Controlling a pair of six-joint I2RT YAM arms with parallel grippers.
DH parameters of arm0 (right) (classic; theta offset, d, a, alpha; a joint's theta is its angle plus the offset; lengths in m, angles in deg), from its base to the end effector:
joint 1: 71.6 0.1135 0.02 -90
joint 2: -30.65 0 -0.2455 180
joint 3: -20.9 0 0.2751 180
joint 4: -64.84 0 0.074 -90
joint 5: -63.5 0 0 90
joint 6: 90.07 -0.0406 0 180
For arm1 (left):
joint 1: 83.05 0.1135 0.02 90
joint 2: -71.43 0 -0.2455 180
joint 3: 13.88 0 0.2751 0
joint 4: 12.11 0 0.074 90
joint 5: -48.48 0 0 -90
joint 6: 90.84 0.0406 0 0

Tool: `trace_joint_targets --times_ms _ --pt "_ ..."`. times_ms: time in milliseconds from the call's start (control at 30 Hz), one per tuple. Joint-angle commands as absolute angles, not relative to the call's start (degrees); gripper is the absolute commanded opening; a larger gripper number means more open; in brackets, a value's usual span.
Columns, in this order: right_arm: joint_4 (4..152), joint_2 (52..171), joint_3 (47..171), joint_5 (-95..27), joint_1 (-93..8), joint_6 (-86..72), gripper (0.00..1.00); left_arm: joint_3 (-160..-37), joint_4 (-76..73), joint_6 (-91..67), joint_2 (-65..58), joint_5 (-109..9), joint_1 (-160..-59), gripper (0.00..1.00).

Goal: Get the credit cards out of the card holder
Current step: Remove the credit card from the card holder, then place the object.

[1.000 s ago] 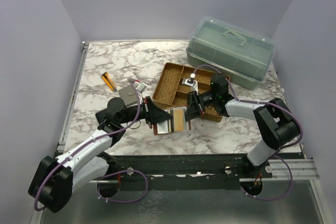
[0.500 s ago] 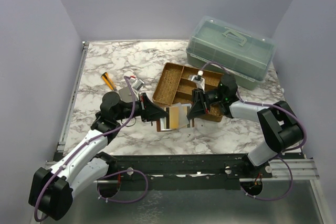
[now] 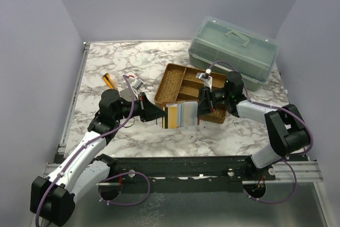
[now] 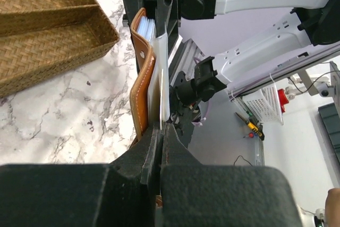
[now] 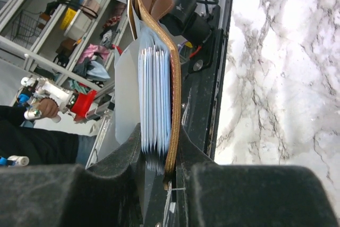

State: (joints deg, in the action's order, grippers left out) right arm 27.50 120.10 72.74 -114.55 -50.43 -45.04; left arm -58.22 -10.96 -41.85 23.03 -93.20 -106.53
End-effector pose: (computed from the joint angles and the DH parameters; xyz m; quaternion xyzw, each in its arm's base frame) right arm 0.2753 0.1501 0.1907 -0.3746 0.5998 0.6896 0.1563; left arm 0.1984 -0.1209 0.2686 0.1892 0.7017 -0.5960 0.3415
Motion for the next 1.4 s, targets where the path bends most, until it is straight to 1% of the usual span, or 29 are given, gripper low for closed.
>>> trace_joint_targets --times_ms 0,67,100,133,267,400,600,733,867,1000,1367 --pt "56.24 117.84 80.01 -112.53 -51.61 -20.86 0.00 -60.81 -6.70 -38.93 25.04 -92.44 -104.79 0.00" --pt "79.41 117.58 86.41 -107.39 -51.73 -3.05 0.00 -61.26 -5.95 -38.47 25.06 -91.53 -103.85 0.00" --pt "86.27 117.45 88.26 -104.89 -51.89 2.13 0.00 -61.16 -6.25 -38.54 24.90 -91.11 -103.39 0.00" --pt "88.30 116.90 88.85 -102.87 -52.36 3.59 0.00 -60.92 -7.07 -38.81 24.74 -90.51 -103.09 0.00" --pt "89.83 114.52 89.36 -98.01 -56.76 4.23 0.00 -59.39 -12.75 -40.57 22.33 -88.95 -101.63 0.00" --pt "90.56 112.57 89.54 -93.69 -60.53 4.17 0.00 -59.09 -19.96 -42.30 16.42 -88.71 -101.16 0.00" --pt "90.70 111.19 89.88 -88.91 -63.79 3.00 0.00 -63.30 -21.03 -39.51 5.44 -85.90 -100.71 0.00" --pt "90.54 109.93 89.73 -89.61 -66.43 2.23 0.00 -69.28 -14.85 -35.72 -2.93 -81.10 -100.08 0.00" --pt "90.44 109.18 89.41 -90.38 -68.08 2.12 0.00 -79.72 -2.46 -28.73 -12.38 -76.97 -99.76 0.00" --pt "90.50 108.87 89.40 -90.35 -68.94 2.12 0.00 -89.40 6.25 -23.26 -21.16 -75.71 -99.24 0.00" --pt "89.86 108.26 88.72 -90.92 -70.43 1.62 0.00 -105.77 12.61 -18.44 -38.53 -76.49 -99.43 0.00"
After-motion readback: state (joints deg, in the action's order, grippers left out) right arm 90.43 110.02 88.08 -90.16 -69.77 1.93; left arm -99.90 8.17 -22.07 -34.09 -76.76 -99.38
